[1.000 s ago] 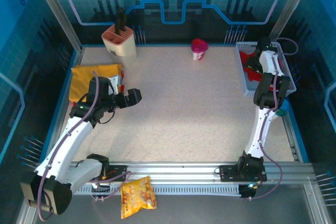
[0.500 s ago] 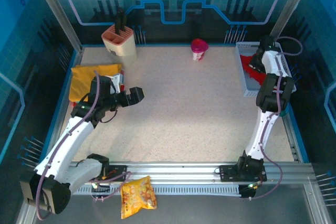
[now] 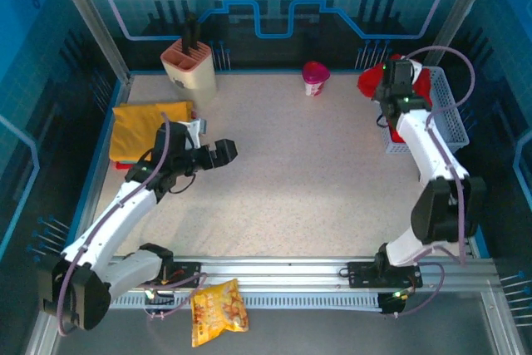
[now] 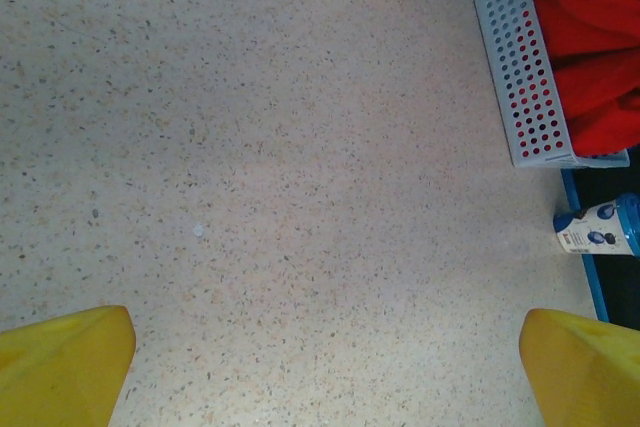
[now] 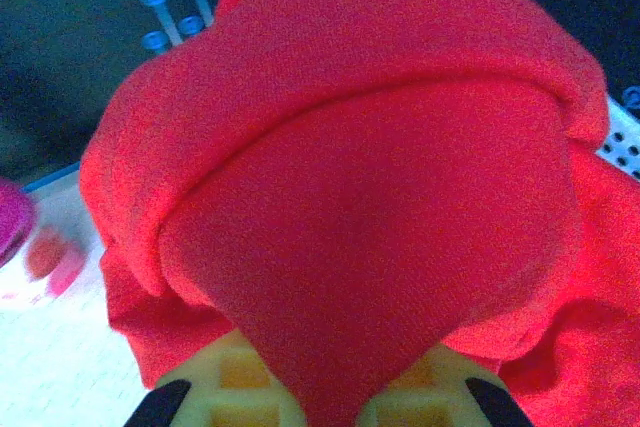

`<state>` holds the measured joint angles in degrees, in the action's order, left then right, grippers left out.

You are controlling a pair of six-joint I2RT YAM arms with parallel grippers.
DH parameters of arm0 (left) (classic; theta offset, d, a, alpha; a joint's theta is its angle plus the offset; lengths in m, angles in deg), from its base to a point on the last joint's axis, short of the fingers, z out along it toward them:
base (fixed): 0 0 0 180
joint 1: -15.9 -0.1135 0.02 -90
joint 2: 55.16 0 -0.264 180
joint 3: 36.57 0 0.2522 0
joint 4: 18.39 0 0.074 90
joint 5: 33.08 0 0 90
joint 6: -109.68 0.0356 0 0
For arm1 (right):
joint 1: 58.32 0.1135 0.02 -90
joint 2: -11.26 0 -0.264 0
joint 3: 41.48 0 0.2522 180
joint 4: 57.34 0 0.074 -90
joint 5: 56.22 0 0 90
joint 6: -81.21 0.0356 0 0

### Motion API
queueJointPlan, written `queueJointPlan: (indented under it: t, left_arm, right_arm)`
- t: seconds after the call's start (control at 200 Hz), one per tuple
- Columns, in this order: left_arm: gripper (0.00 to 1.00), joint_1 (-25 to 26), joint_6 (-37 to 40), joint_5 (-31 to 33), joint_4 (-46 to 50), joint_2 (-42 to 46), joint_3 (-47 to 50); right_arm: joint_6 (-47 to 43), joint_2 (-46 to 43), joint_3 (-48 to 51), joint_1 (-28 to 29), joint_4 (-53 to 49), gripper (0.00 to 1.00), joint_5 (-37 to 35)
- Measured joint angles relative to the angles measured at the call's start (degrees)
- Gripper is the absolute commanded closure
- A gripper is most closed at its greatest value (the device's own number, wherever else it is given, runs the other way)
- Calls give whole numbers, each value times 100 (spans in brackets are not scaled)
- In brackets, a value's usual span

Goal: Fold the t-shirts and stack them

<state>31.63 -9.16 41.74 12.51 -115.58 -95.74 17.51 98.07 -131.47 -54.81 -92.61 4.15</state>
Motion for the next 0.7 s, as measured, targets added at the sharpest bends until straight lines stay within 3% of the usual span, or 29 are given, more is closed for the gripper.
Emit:
queueJointPlan:
  t: [0.145, 0.45, 0.58, 0.7]
  left_arm:
    - [1, 46, 0, -28, -197, -229, 0]
    - [1, 63, 24, -74, -251, -636, -354]
    - [1, 63, 26, -120, -111, -785, -717]
    - [1, 63, 26, -111, -24, -782, -791]
  right_arm:
    - [-466, -1029, 828, 741, 398, 100, -79]
    - [-890, -2216, 905, 1947, 542, 100, 804]
    - [-789, -2105, 992, 2371, 328, 93, 1213]
    - [-699, -1928, 1434, 3021, 184, 72, 1456]
